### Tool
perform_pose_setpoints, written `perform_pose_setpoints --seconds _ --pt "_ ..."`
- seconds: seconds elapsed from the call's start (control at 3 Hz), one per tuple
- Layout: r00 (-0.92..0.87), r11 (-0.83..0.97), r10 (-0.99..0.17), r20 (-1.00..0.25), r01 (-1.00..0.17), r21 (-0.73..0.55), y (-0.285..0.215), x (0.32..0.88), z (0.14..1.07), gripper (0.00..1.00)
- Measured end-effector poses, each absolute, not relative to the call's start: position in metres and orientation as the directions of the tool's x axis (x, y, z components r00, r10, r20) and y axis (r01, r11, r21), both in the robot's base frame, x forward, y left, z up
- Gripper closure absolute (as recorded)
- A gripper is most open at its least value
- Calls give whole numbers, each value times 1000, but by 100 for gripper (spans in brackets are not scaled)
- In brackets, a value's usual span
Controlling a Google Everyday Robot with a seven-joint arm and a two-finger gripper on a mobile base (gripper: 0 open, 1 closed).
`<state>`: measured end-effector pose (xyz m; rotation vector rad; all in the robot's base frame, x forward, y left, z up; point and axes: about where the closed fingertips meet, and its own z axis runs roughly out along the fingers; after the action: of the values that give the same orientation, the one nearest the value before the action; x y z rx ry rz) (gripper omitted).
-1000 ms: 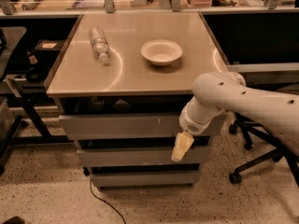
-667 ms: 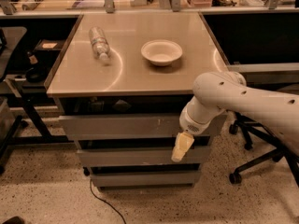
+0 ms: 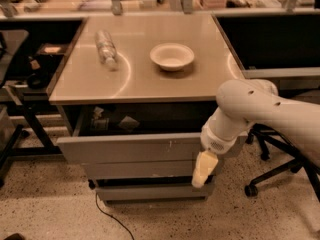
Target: Open top drawer
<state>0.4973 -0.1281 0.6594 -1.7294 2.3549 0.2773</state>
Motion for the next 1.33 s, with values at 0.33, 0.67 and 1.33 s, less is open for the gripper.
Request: perform_pose_setpoints --seconds 0.33,0.67,1.33 --pt "-318 303 -922 -220 -948 101 -150 443 683 0" --pt "-318 303 -922 -223 -948 98 -150 444 682 0" --pt "-311 292 -925 -220 -950 112 -140 452 665 0"
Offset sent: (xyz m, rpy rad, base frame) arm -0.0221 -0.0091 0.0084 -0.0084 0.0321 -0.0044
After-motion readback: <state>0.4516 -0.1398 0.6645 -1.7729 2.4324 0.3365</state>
